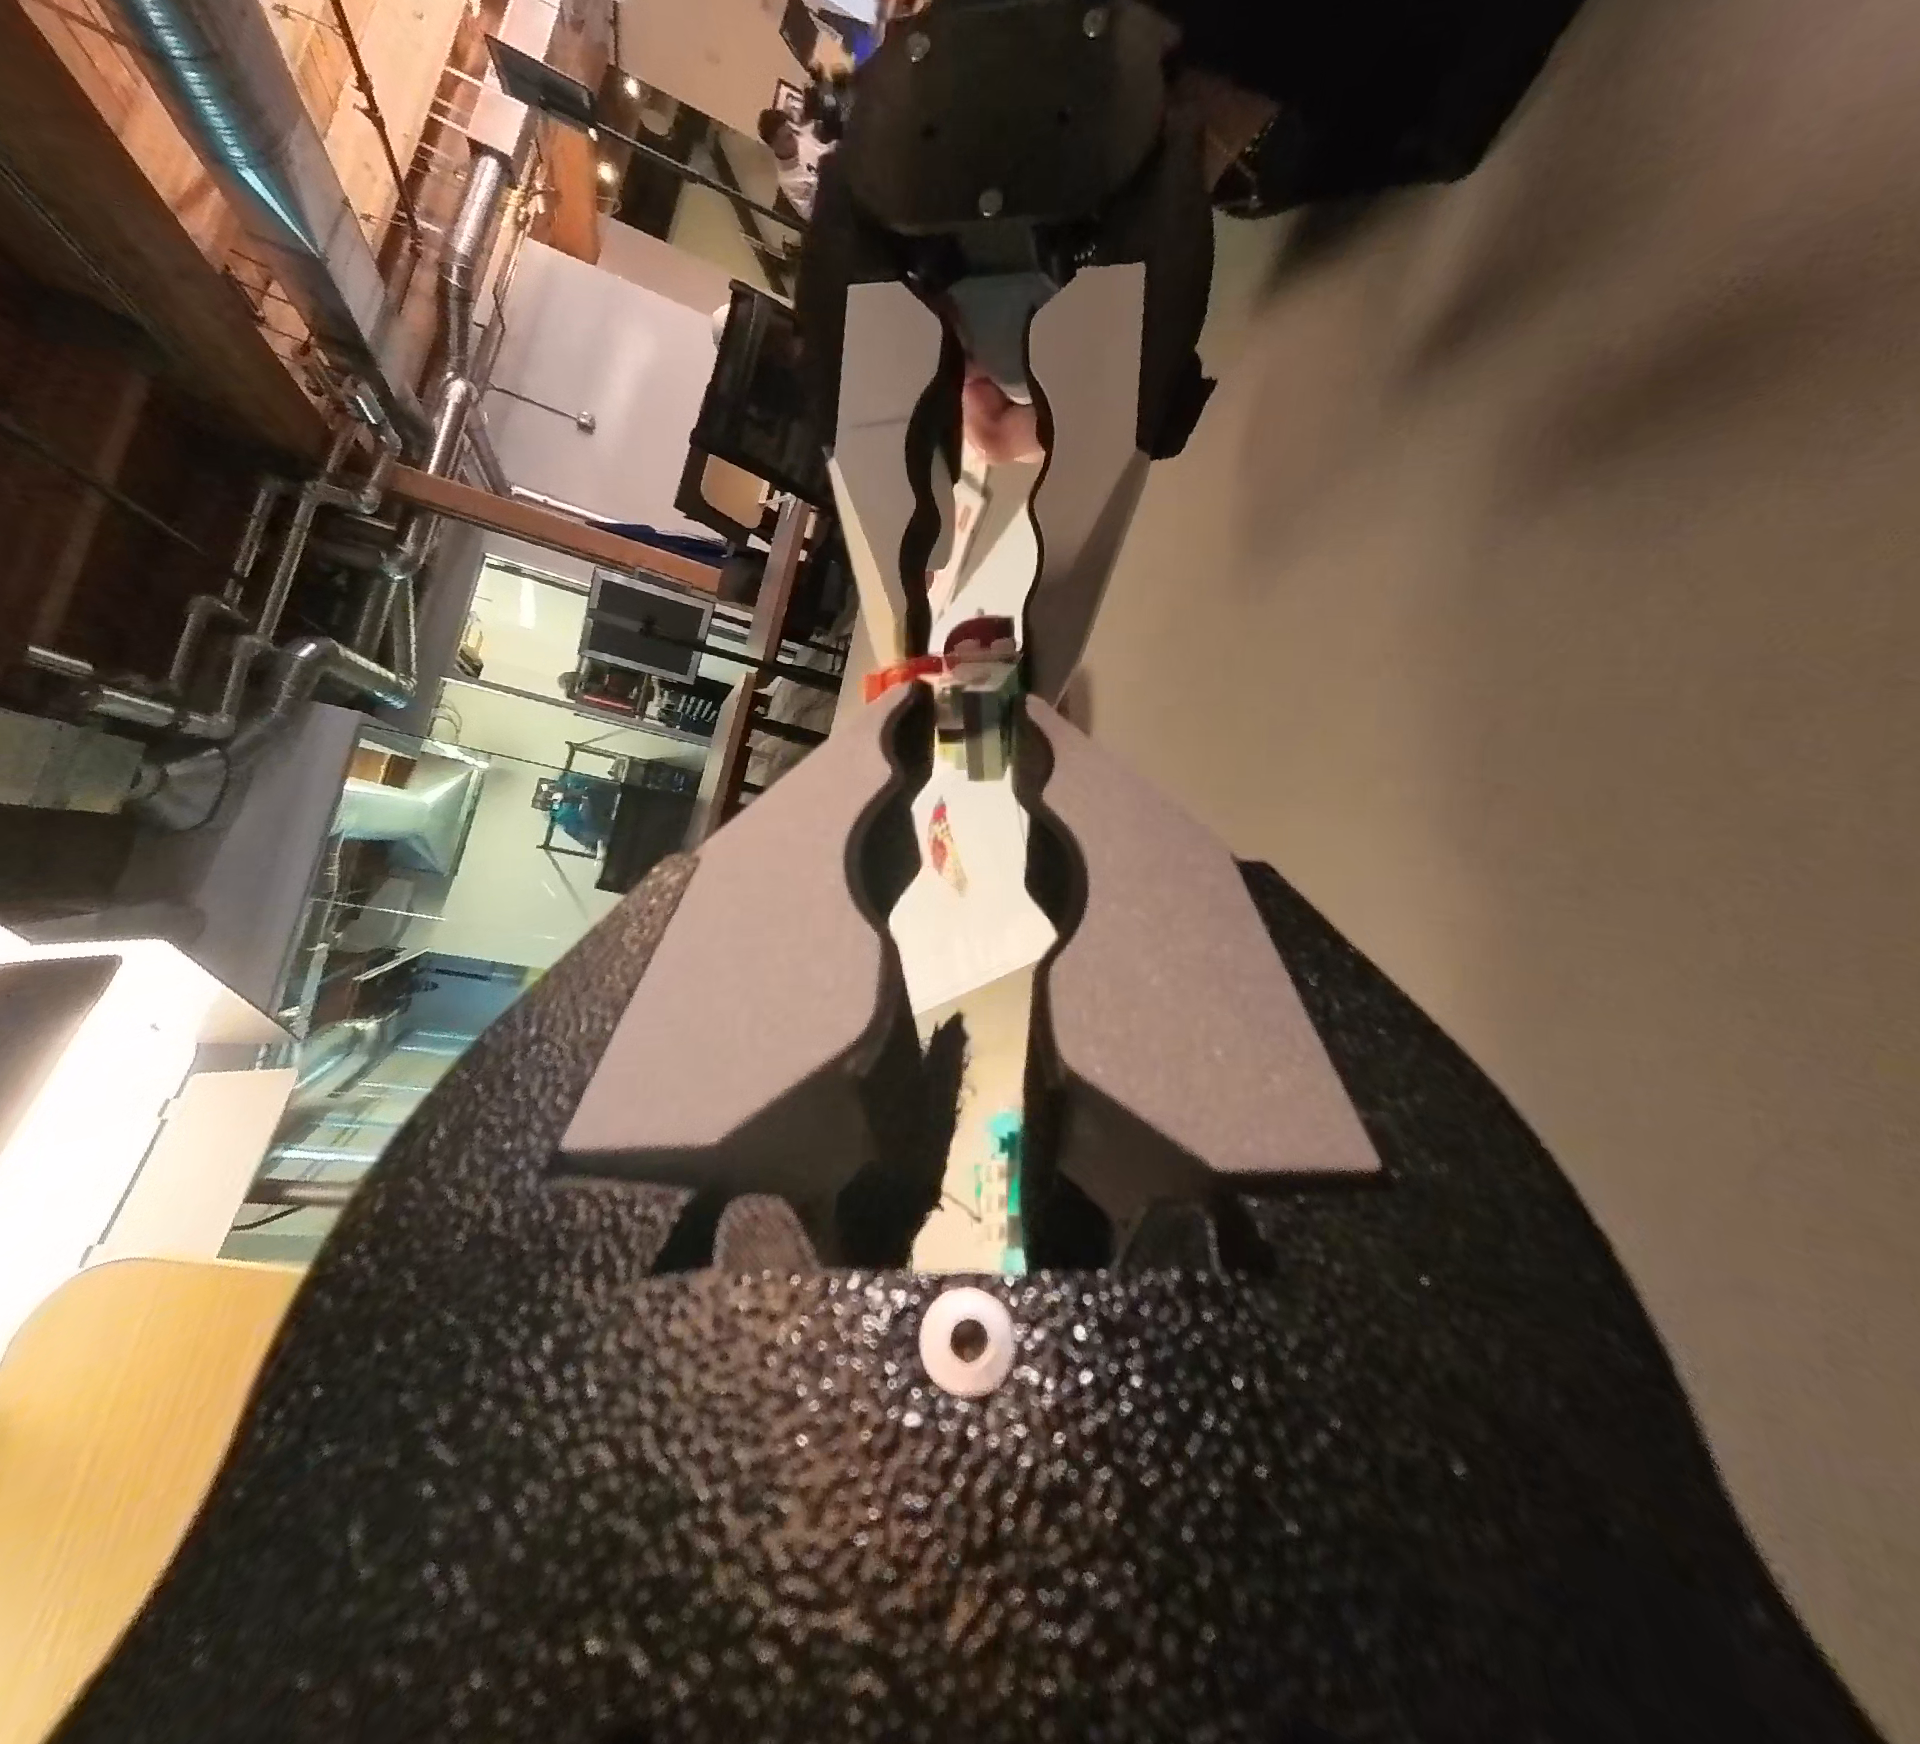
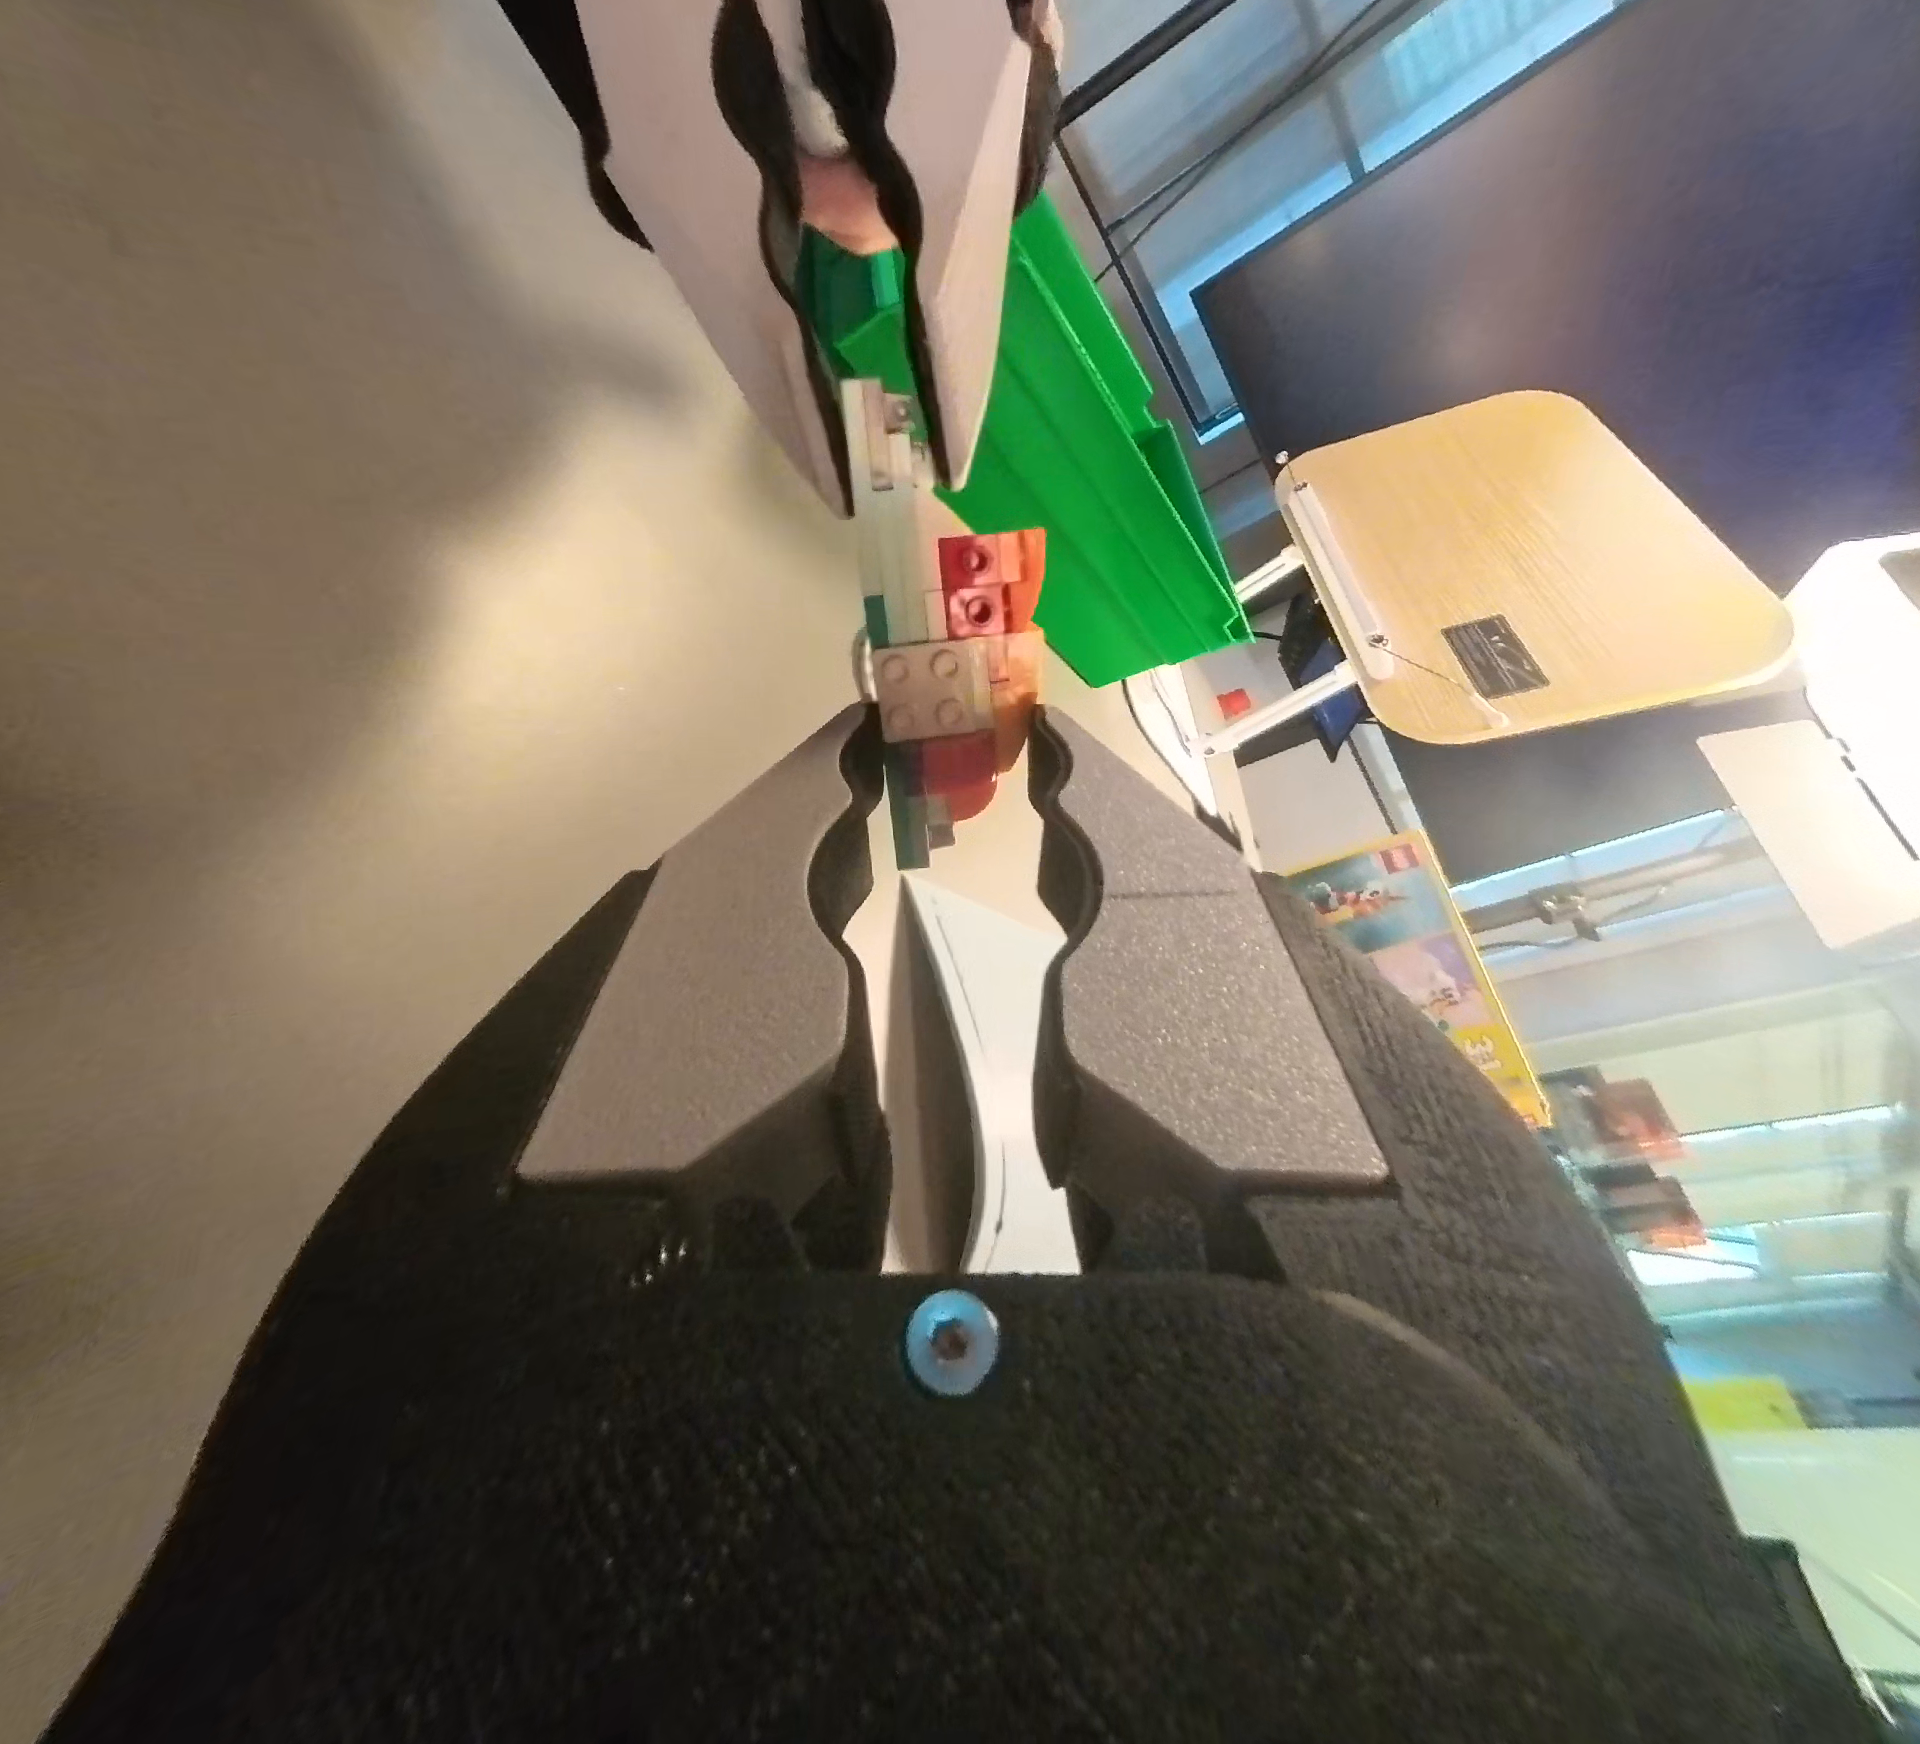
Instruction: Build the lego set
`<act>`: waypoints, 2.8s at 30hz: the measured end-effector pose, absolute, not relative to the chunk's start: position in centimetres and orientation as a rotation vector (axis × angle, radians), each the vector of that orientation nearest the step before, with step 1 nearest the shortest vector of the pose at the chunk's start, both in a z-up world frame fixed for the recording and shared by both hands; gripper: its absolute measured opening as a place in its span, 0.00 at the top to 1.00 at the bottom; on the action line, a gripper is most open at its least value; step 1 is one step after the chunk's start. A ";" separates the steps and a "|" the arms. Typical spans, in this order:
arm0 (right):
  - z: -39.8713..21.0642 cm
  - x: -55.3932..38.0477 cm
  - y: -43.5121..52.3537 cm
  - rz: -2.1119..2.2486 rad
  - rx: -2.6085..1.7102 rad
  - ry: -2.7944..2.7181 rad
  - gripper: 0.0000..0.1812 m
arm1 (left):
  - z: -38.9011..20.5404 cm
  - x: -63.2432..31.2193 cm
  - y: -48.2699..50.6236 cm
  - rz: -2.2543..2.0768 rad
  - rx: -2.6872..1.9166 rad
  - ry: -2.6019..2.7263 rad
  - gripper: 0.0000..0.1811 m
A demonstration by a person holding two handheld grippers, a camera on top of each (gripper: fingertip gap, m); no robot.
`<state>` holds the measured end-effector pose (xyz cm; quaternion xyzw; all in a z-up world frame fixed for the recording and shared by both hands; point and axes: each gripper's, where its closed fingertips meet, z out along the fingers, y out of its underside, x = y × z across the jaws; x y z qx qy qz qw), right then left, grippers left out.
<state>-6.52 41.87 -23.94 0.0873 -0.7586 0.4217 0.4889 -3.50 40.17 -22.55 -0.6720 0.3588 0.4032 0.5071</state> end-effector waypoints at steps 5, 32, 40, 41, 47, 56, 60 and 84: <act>-23.8 -6.7 42.0 1.011 0.209 -1.832 0.86 | -22.5 -3.8 40.2 0.996 -1.637 0.869 0.94; -23.5 -6.5 40.9 0.766 0.313 -1.772 0.84 | -23.8 -4.6 41.0 1.098 -1.736 1.014 0.93; -25.3 -5.5 40.5 0.767 0.390 -1.916 0.84 | -25.3 -3.7 40.4 1.058 -1.779 1.143 0.93; -25.4 -5.5 40.5 0.761 0.398 -1.921 0.84 | -25.5 -3.8 40.3 1.074 -1.784 1.168 0.93; -25.4 -5.8 40.3 0.779 0.372 -1.878 0.85 | -25.7 -4.2 40.0 1.090 -1.803 1.192 0.94; -28.0 -4.6 38.9 0.742 0.427 -1.996 1.00 | -24.6 -3.0 41.0 1.054 -1.721 1.101 0.94; -26.9 -5.4 39.4 0.756 0.356 -1.933 1.00 | -24.5 -4.4 41.2 1.034 -1.779 0.989 0.94; -24.8 -6.2 40.9 1.066 0.173 -1.880 0.85 | -24.2 -3.7 41.2 0.780 -1.713 0.754 0.94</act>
